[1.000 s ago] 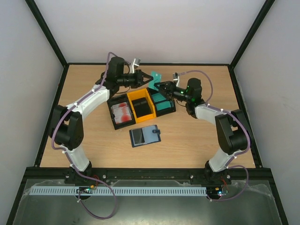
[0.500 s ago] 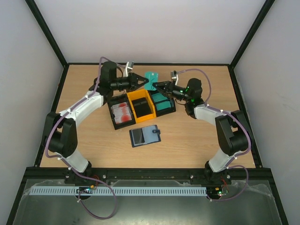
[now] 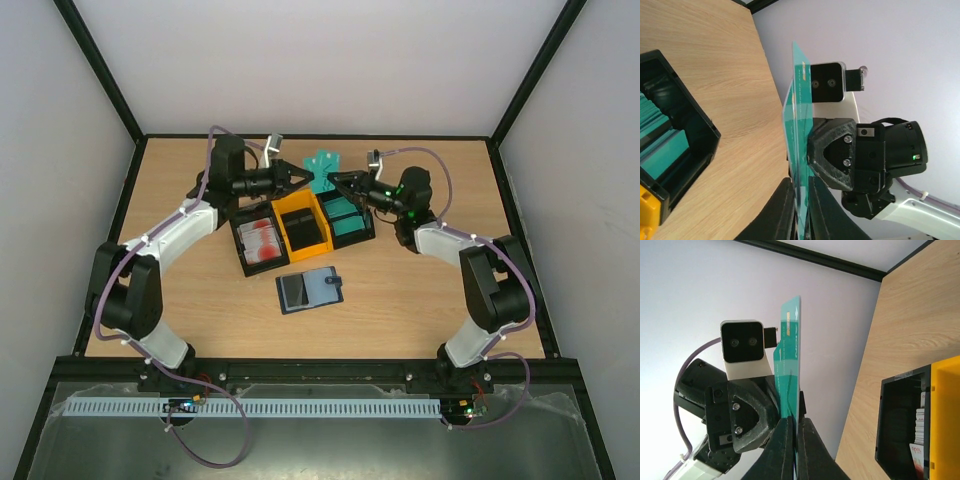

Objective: Put the credit cards into the card holder
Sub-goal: Pick up the credit card from the storage box.

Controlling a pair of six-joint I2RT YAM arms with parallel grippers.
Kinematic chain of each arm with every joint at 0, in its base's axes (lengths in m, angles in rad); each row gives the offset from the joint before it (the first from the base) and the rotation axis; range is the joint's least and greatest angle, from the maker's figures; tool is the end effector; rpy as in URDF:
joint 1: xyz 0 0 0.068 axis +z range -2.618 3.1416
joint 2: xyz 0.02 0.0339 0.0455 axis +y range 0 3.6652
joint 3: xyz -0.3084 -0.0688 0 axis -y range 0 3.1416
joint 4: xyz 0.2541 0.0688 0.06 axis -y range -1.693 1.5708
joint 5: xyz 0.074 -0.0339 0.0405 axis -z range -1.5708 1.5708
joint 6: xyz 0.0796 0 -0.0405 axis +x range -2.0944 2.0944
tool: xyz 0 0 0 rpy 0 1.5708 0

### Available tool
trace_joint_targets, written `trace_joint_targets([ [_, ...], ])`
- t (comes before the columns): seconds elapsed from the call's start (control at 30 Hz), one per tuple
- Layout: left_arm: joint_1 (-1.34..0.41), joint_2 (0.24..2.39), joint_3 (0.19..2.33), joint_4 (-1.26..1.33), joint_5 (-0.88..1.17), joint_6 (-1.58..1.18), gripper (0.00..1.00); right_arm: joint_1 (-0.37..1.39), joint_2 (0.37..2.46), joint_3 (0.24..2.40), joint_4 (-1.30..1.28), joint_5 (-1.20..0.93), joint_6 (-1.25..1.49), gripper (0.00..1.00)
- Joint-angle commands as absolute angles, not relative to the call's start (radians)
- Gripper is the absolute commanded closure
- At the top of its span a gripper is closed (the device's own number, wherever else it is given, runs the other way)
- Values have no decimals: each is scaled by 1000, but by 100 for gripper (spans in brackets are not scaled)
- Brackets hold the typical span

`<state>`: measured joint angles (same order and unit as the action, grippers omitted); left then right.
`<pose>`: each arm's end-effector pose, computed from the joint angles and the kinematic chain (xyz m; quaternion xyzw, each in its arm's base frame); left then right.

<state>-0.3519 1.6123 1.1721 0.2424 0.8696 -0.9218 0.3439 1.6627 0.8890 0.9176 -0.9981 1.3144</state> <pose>0.3650 -0.1988 0.3430 0.0590 0.7483 -0.6038 0.2684 0.3427 0.1938 0.3028 -0.0521 0.6771 0.7011 0.2175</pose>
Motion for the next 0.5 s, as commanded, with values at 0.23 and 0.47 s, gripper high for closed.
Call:
trace_joint_targets([
  [0.23,-336,1572,1186,399,896,-1003,84,324,1605,854,926,-1001,1318,98],
  [0.47,-335,1569,1186,344,845,-952,98,324,1578,848,893,-987,1301,98],
])
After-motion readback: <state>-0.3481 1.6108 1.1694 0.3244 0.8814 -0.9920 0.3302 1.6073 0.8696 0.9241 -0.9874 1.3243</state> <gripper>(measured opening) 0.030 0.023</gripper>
